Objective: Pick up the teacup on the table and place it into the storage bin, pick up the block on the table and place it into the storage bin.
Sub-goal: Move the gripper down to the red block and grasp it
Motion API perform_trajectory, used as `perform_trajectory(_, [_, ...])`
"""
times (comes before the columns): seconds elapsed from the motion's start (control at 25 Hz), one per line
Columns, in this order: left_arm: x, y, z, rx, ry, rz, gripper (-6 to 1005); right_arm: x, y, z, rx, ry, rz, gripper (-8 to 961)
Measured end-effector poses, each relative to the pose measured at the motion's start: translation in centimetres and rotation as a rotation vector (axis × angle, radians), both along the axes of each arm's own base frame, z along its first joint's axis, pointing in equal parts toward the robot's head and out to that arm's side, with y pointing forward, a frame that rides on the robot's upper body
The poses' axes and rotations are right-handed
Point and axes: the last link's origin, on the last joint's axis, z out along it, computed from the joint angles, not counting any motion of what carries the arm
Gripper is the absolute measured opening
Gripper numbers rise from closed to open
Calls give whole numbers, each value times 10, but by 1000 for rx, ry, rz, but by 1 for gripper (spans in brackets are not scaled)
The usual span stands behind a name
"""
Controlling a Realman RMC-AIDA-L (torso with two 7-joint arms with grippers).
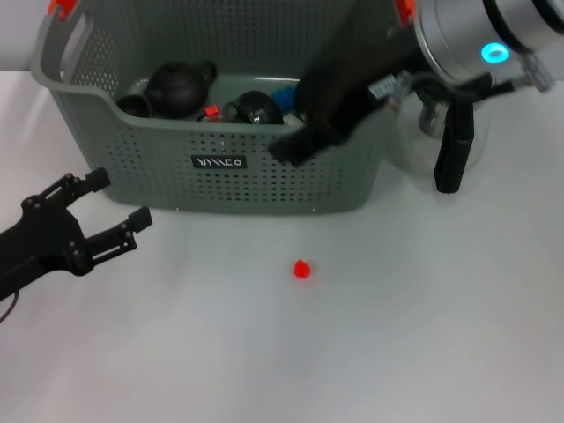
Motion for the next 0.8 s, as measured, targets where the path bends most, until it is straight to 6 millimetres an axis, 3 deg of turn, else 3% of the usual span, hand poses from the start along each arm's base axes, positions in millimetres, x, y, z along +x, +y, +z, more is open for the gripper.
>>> perform_trajectory(0.2, [-1,0,2,12,-2,7,884,29,-9,-9,-97,-90,-97,939])
perform_trajectory(0.44, [-1,-1,0,6,-4,7,883,54,-16,-43,-208,-195,-73,922])
perform_trajectory(0.8, [1,-2,-2,-5,-7,-2,883,83,-3,-84,-197,-249,-97,892])
